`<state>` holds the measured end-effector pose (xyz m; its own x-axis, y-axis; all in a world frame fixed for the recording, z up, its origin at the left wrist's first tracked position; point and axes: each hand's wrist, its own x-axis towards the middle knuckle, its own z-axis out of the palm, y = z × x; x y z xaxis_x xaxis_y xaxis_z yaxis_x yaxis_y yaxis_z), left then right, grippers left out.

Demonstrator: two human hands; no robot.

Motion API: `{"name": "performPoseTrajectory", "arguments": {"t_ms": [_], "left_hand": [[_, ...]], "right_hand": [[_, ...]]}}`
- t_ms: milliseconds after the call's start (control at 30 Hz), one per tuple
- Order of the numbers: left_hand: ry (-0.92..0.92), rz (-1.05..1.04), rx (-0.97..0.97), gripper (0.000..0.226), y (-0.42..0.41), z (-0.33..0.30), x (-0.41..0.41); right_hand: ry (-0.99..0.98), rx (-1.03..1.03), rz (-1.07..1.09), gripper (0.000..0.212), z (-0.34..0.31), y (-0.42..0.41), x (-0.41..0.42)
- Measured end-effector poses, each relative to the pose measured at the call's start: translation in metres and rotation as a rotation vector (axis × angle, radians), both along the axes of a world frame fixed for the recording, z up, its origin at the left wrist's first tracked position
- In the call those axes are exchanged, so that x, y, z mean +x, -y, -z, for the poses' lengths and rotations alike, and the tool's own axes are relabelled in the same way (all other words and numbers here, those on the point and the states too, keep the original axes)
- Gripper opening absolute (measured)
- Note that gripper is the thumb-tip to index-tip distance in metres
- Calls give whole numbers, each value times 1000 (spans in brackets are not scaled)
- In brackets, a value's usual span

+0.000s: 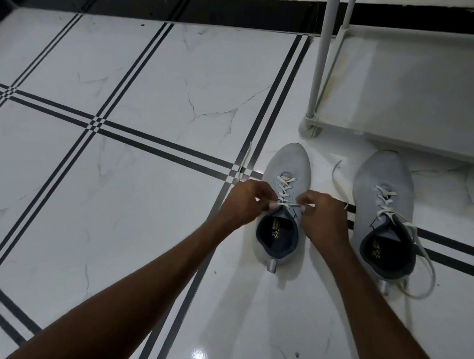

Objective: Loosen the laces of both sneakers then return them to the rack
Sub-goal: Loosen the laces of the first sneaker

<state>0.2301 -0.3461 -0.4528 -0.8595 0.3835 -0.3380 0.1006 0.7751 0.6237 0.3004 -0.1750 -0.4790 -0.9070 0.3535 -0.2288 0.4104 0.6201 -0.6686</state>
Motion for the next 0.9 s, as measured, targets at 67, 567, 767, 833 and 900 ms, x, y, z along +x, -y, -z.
{"name": "performPoseTrajectory", "arguments": {"t_ms": [67, 567, 767, 833, 900], "left_hand": [[-21, -14, -3, 15, -2, 0, 4], [4, 236, -70, 13, 14, -7, -19], [-194, 166, -153, 8, 16, 11, 2], [-178, 134, -166, 9, 19, 17, 5], [-169, 115, -193, 8, 19, 19, 8]], "right_hand": [[-2, -79, 16, 15, -1, 1, 4], [-91, -37, -89, 11, -8, -7, 1], [-131, -25, -58, 15, 7, -15, -2], [-152, -18, -53, 15, 11, -16, 1], [-155, -17, -27, 15, 13, -13, 3]]}}
